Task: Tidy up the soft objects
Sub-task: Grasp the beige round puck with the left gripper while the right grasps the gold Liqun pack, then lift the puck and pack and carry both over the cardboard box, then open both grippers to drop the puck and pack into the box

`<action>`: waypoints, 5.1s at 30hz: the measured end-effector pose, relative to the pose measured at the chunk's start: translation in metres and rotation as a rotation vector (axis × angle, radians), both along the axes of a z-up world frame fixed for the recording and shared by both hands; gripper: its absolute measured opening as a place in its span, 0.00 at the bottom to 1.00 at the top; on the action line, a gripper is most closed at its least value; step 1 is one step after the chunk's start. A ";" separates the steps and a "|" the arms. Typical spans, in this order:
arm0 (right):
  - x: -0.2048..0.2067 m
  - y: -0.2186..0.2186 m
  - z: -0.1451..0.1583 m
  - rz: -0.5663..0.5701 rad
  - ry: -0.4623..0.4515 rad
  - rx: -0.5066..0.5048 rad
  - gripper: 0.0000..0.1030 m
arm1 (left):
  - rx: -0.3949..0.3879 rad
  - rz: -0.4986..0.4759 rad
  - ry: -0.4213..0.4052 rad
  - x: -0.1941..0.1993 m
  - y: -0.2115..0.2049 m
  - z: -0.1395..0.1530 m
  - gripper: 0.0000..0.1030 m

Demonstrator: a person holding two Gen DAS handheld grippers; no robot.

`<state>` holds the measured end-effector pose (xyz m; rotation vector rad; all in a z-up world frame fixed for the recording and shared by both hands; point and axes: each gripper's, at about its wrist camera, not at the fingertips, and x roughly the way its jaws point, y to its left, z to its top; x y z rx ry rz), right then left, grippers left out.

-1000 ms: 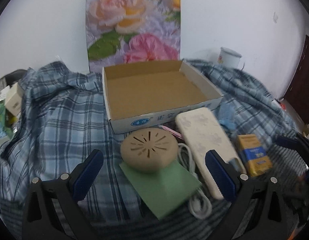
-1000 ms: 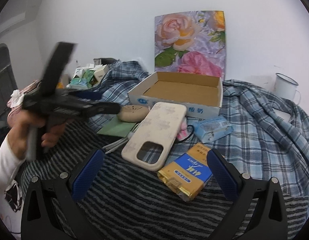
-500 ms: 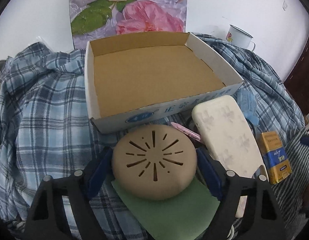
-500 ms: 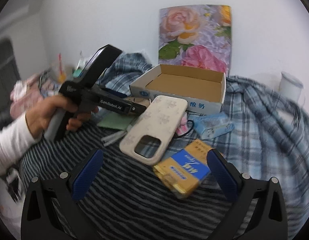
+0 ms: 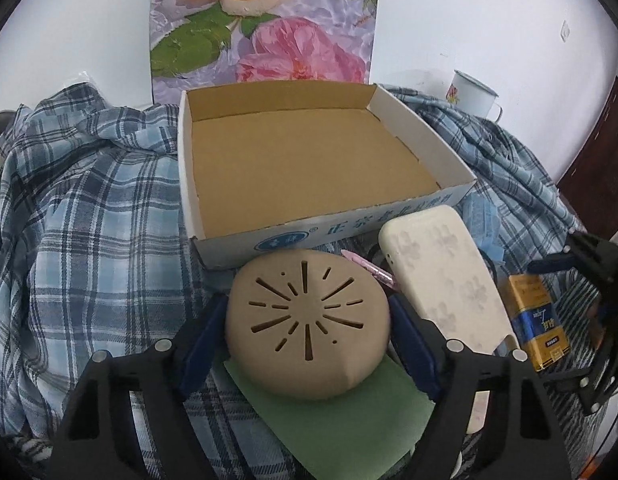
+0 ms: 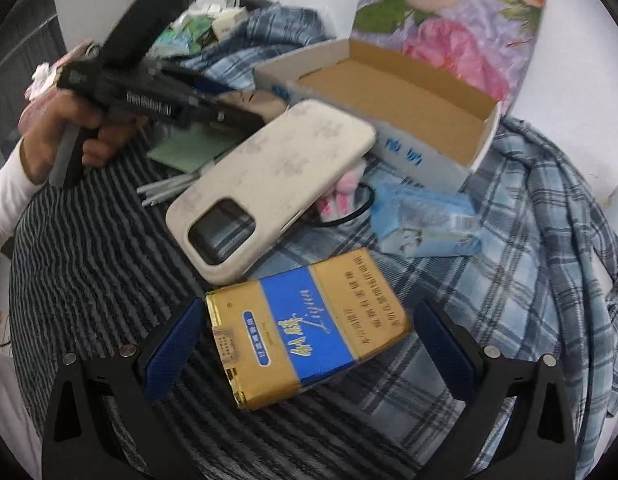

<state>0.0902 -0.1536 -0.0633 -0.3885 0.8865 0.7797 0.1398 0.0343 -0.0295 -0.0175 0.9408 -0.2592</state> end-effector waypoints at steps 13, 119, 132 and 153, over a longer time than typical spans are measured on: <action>-0.007 -0.015 0.014 -0.124 -0.088 0.091 0.95 | -0.040 0.028 -0.087 -0.017 0.011 0.021 0.78; 0.148 0.050 0.074 -0.448 -0.368 0.391 0.95 | 0.141 0.208 -0.293 0.090 0.003 0.057 0.78; 0.165 0.053 0.047 -0.465 -0.271 0.324 0.95 | 0.115 0.209 -0.226 0.100 0.007 0.037 0.78; 0.171 0.048 0.043 -0.479 -0.218 0.328 1.00 | 0.088 0.224 -0.251 0.102 0.015 0.039 1.00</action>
